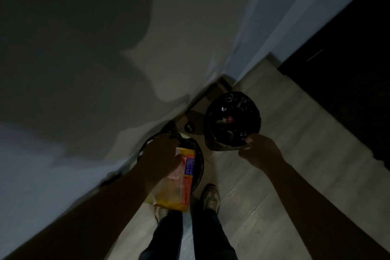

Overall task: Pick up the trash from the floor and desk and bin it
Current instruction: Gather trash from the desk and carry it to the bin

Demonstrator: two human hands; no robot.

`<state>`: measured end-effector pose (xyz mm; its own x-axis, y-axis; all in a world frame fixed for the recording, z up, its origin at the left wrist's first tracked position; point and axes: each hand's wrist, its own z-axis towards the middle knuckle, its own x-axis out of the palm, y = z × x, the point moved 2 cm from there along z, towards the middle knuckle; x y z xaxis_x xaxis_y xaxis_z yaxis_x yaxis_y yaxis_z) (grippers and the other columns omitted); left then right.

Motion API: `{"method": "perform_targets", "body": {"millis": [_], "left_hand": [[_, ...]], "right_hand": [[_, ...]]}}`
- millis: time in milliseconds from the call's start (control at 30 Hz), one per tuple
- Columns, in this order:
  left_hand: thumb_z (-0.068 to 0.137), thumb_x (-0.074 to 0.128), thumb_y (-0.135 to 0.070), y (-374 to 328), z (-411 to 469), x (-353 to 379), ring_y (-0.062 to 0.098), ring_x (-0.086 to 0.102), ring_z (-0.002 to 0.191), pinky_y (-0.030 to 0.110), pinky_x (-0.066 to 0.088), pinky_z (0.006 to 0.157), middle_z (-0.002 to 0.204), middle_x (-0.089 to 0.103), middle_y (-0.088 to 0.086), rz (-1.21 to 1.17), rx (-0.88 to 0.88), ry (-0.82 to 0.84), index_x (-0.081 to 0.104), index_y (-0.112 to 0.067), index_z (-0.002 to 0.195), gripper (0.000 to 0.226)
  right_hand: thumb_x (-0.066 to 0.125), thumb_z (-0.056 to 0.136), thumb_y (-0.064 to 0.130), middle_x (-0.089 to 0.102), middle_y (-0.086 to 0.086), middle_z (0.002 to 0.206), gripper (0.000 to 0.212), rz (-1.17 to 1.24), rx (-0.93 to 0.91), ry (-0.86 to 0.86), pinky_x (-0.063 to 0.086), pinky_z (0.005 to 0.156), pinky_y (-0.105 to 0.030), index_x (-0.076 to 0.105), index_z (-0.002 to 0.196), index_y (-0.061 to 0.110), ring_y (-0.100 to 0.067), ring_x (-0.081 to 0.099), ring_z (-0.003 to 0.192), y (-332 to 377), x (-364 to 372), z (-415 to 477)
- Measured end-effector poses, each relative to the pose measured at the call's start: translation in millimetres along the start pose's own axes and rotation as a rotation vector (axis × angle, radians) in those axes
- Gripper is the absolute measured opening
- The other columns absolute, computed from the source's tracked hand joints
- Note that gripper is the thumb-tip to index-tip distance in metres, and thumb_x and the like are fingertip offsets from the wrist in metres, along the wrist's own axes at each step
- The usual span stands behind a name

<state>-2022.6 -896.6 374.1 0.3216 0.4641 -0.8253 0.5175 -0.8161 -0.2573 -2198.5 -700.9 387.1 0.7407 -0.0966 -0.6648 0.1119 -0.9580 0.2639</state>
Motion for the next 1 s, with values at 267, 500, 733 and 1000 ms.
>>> {"method": "perform_targets", "body": {"millis": [267,500,733,1000], "left_hand": [[0.093,0.051,-0.029,-35,-72,-124,0.023,0.057,0.103,0.026,0.039,0.078,0.115,0.059,0.009,-0.026,0.064,-0.072,0.056,-0.014,0.119,0.031],[0.074,0.054,-0.019,-76,-152,-228,0.023,0.06,0.045,0.027,0.048,0.039,0.054,0.059,0.016,-0.078,0.44,-0.441,0.066,0.006,0.061,0.03],[0.091,0.059,-0.033,-118,-202,-311,0.02,0.057,0.11,0.027,0.041,0.094,0.12,0.059,0.008,-0.099,0.175,-0.4,0.055,-0.01,0.129,0.044],[0.088,0.06,-0.042,-164,-266,-366,0.009,0.057,0.1,0.016,0.041,0.086,0.114,0.061,-0.007,-0.056,0.0,-0.65,0.057,-0.026,0.125,0.041]], "right_hand": [[0.065,0.085,0.026,0.056,-0.006,0.126,0.049,-0.184,-0.255,-0.075,0.046,0.093,-0.029,0.051,0.13,0.015,-0.022,0.054,0.116,47,-60,-119],[0.064,0.088,0.029,0.054,-0.005,0.133,0.052,-0.195,-0.496,-0.13,0.041,0.099,-0.027,0.049,0.135,0.013,-0.018,0.05,0.121,78,-133,-213],[0.064,0.089,0.031,0.058,-0.002,0.125,0.046,-0.236,-0.73,-0.181,0.042,0.094,-0.023,0.053,0.13,0.014,-0.014,0.053,0.112,99,-238,-268],[0.069,0.083,0.037,0.057,0.005,0.12,0.049,-0.296,-1.037,-0.239,0.042,0.094,-0.024,0.053,0.128,0.024,-0.009,0.051,0.108,139,-331,-312]]}}
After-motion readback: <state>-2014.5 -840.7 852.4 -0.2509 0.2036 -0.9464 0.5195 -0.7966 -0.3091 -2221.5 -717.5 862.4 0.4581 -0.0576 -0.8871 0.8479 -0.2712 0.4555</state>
